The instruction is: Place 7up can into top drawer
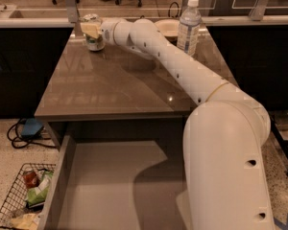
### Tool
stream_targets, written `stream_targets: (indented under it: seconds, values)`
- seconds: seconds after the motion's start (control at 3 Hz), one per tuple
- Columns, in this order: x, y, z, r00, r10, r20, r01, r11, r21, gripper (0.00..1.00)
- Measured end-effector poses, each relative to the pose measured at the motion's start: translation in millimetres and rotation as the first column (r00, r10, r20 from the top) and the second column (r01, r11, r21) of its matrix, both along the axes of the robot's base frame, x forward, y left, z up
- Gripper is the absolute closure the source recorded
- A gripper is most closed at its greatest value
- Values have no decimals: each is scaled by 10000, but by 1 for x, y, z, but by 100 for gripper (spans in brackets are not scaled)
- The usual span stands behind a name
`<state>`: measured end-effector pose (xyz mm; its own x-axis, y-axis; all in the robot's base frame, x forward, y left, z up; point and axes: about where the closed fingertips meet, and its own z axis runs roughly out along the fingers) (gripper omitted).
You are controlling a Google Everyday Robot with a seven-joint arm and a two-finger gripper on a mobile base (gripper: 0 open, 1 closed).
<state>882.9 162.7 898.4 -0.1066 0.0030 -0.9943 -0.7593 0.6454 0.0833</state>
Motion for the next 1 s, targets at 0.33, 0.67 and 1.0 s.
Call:
stream_targets:
  seconds: [0.33, 0.67, 1.0]
  values:
    - [-1, 3, -1, 10000, 39, -12, -39, 10000, 2, 100]
    - [-1, 3, -1, 10000, 41, -13, -41, 10000, 2, 100]
    - [-12, 4, 13, 9996, 271, 42, -270, 9992, -292, 100]
